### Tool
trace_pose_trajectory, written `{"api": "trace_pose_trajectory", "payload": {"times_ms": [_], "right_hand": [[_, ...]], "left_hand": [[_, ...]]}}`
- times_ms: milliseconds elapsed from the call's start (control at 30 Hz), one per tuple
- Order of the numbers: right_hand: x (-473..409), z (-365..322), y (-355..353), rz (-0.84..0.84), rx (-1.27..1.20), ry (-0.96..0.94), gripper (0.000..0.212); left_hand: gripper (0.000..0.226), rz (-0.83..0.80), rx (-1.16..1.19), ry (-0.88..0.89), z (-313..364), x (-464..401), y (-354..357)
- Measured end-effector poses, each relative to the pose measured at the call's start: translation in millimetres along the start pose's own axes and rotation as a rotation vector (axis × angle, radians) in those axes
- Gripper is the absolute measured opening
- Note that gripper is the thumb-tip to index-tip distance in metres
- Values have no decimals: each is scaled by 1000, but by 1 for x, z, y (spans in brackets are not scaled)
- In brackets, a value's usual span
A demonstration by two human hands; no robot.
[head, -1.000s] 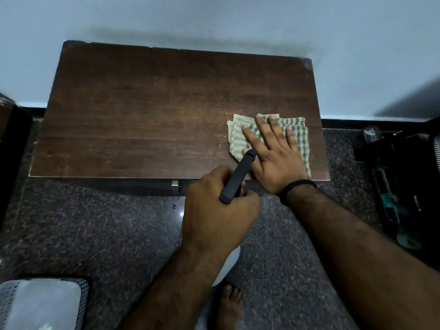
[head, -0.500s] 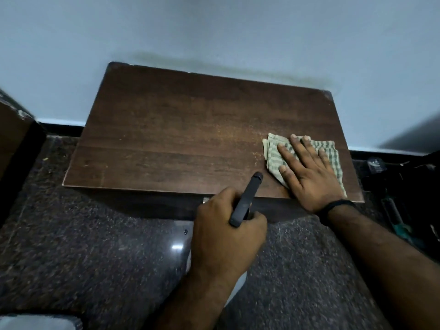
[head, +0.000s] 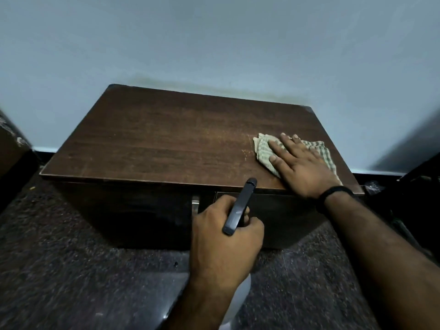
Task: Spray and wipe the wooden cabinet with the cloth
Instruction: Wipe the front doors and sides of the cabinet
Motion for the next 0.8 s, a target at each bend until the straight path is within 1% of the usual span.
{"api": "trace_pose_trajectory", "payload": {"times_ms": [67, 200, 300, 367, 433, 500, 567, 600, 667, 800], "right_hand": [[0, 1, -2, 26, -4, 8, 56], [4, -5, -4, 99, -9, 1, 59], [14, -7, -5, 164, 0, -30, 64], [25, -10, -4, 277, 20, -63, 67], [44, -20, -6, 500, 6, -141, 67], [67, -35, -4, 741, -4, -276, 57], [86, -44, 4, 904, -5, -395, 44], [93, -46, 10, 951, 2, -431, 40], [100, -53, 23, 991, 22, -471, 40], [101, -80, 40, 992, 77, -604, 46]], "left_hand": [[10, 0, 23, 10, -9, 10, 7], [12, 65, 49, 5, -35, 21, 19], [12, 57, 77, 5, -48, 31, 32], [12, 57, 89, 12, -54, 35, 36], [12, 75, 81, 21, -62, 37, 36], [12, 101, 67, 21, -71, 40, 31], [12, 114, 67, 13, -81, 43, 25], [12, 117, 72, 11, -85, 44, 21], [13, 129, 71, 11, -96, 45, 13], [15, 207, 53, 20, -113, 44, -7]]}}
Point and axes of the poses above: each hand's wrist, its own x-axis away from the middle knuckle, its own y-axis out of the palm, z = x × y, the point moved 10 cm from there along -x, towards the middle knuckle, and after that the axes turned 9 degrees about -x, right-handed, at the moved point
